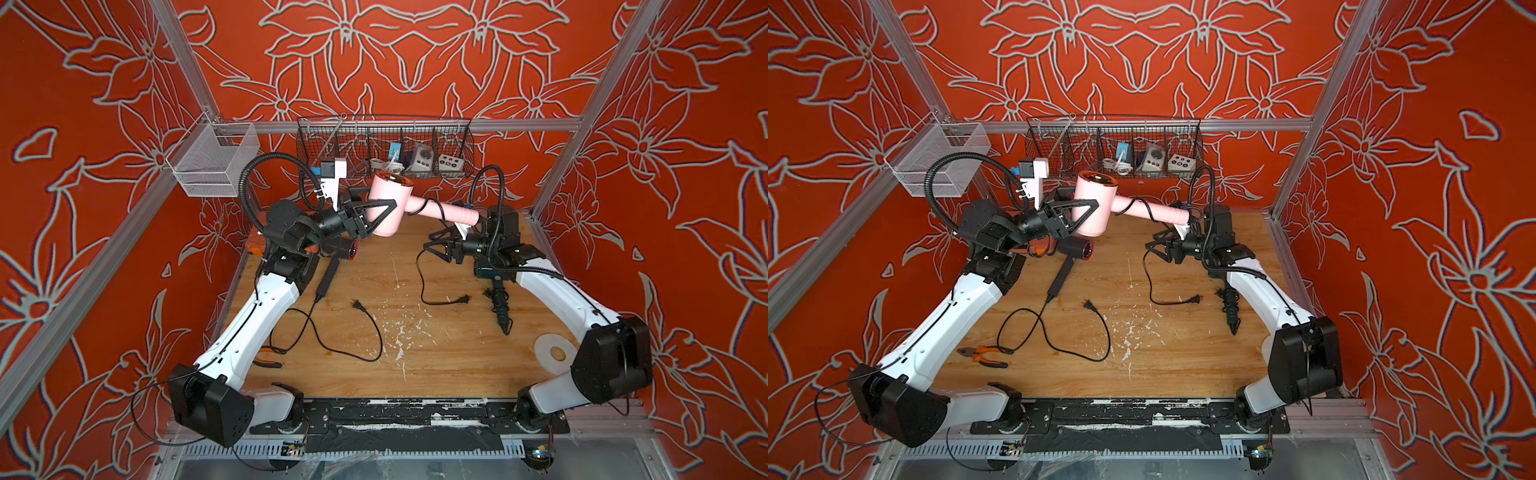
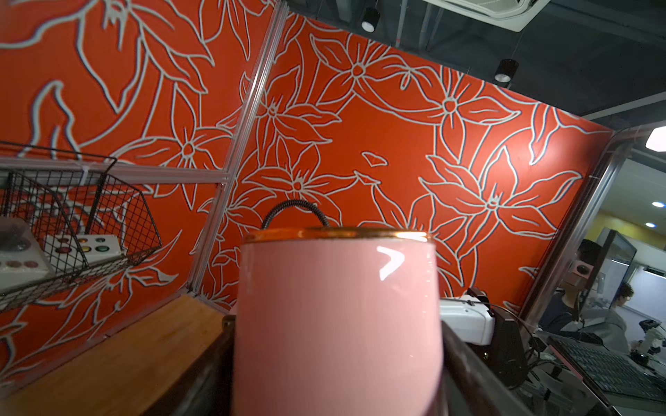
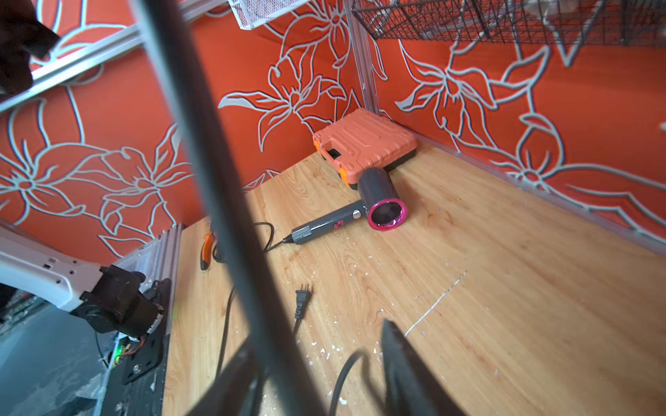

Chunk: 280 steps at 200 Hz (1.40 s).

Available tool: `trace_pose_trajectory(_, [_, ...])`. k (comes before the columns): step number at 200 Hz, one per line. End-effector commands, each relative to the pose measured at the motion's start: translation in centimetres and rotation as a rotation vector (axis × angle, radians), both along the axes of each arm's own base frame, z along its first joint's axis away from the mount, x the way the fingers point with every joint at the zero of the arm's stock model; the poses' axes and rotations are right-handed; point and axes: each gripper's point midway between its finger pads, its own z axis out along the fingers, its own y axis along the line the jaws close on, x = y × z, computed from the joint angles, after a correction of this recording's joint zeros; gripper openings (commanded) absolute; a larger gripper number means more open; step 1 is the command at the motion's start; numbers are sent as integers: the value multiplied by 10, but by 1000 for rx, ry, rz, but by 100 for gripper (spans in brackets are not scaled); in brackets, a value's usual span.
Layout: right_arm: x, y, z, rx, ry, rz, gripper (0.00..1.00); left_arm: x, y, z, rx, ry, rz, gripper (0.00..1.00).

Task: Wrap the cord around the hair dryer
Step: Wrap the power cord around the hair dryer.

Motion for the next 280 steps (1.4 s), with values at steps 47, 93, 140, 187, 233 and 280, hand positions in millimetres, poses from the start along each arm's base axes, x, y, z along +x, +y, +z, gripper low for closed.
trace_pose_trajectory(47, [6, 3, 7, 110, 12, 13, 67, -21, 17, 52, -114, -146, 42, 0])
trace_pose_trajectory(93, [12, 5, -33, 115, 96, -9, 71, -23, 20, 64, -127, -165, 48, 0])
trace_pose_trajectory(140, [18, 8, -62, 136, 155, -23, 69, -22, 22, 70, -142, -170, 57, 0])
trace_pose_trajectory(187, [27, 24, -75, 189, 203, 8, 62, -23, 24, 75, -150, -173, 60, 0])
trace_pose_trajectory(233, [15, 36, -85, 181, 214, 16, 30, -21, 26, 73, -146, -168, 79, 0])
trace_pose_trajectory(280, [1, 29, -79, 156, 192, -28, 0, 3, 40, 67, -190, -134, 184, 0])
